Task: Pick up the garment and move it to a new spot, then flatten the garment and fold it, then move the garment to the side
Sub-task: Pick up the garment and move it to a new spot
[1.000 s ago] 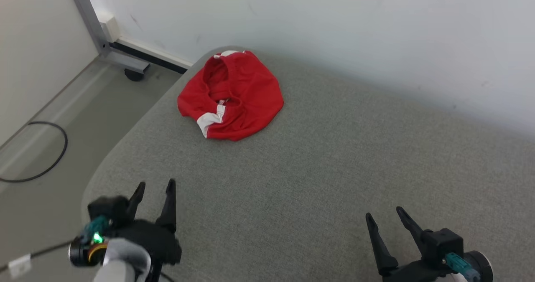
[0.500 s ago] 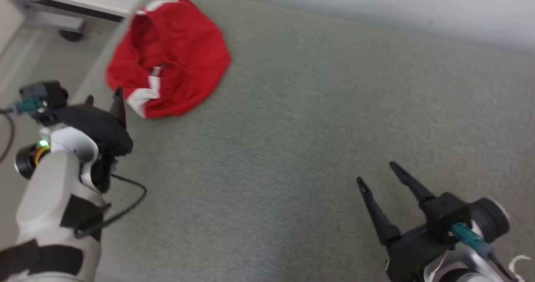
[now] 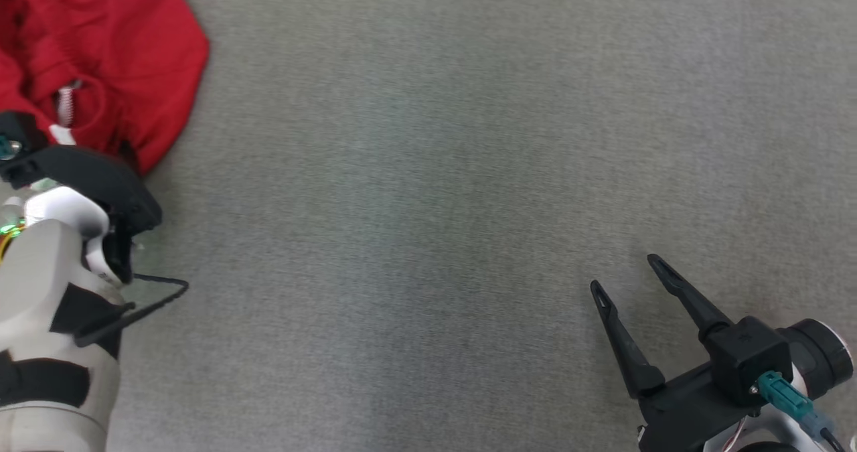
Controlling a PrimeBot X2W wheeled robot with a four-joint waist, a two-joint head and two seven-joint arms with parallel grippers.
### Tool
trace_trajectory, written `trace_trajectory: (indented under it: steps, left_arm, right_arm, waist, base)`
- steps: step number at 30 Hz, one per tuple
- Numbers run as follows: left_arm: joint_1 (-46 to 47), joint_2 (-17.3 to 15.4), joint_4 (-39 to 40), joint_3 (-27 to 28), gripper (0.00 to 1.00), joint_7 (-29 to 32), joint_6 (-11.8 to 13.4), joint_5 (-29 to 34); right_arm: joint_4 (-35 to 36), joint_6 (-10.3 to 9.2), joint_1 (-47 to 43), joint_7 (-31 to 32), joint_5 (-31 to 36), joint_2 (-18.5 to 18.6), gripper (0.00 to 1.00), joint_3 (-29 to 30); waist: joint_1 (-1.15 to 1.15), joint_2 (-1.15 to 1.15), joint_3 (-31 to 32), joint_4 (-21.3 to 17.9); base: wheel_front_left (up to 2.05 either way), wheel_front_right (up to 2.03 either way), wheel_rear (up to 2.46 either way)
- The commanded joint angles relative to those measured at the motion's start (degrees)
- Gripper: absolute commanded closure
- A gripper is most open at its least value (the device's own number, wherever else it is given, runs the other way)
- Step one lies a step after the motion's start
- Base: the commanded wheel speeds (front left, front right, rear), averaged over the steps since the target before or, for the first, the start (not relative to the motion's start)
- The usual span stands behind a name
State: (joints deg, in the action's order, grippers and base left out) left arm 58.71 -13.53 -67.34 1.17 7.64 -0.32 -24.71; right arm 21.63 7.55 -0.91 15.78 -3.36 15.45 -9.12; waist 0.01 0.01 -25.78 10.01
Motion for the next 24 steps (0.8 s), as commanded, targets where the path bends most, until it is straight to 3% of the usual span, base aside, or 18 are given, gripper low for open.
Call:
trace_trajectory:
  steps: [1, 2, 4, 8, 12, 20, 24]
  left_arm:
    - [0.31, -0.06, -0.93, 0.15, 0.00, -0.05, 0.39, -0.16]
    - [0.30, -0.03, -1.57, 0.27, 0.00, 0.04, 0.83, -0.43]
    - [0.22, -0.07, -2.21, -0.06, 1.00, -0.43, 0.45, -0.33]
    - [-0.26, -0.95, -2.95, -0.82, 1.00, -0.88, -1.50, -0.04]
    - [0.14, -3.54, -2.57, -2.22, 1.00, -2.30, -1.85, 1.52]
    - [3.31, -7.18, 0.56, -5.67, 1.00, -3.10, -4.71, 3.85]
    - [5.54, -6.65, 3.57, -8.17, 1.00, -0.65, -6.57, 4.18]
  right_arm:
    - [0.27, -0.14, 0.27, -0.10, -0.17, -0.46, 0.00, -0.27]
    - [0.15, -0.14, 0.33, -0.16, -0.22, -0.54, 0.00, -0.41]
    - [-0.41, -0.14, 0.54, -0.24, -0.40, -0.63, 0.00, -0.80]
    - [-1.80, -0.14, 0.92, -1.20, -1.04, -0.87, 0.00, -1.67]
    - [-4.87, -0.14, 1.62, -2.97, -2.16, -1.70, 0.00, -3.48]
    - [-13.50, -0.14, 1.79, -8.22, -4.28, -5.34, 0.00, -5.53]
    - [-17.24, -0.14, 0.28, -10.49, -4.84, -7.03, 0.00, -4.65]
  waist:
    - [-0.01, -0.01, -2.24, -3.11]
    - [-0.01, -0.01, -1.98, -3.25]
    - [-0.01, -0.01, -1.22, -3.47]
    - [-0.01, -0.01, 1.10, -3.70]
    - [-0.01, -0.01, 5.32, -4.43]
    - [-0.01, -0.01, 17.20, -7.14]
    - [-0.01, -0.01, 22.75, -8.70]
  base:
    - [0.00, 0.00, 0.00]
    - [0.00, 0.00, 0.00]
    - [0.00, 0.00, 0.00]
    - [0.00, 0.00, 0.00]
    - [0.00, 0.00, 0.00]
    - [0.00, 0.00, 0.00]
    - [0.00, 0.00, 0.00]
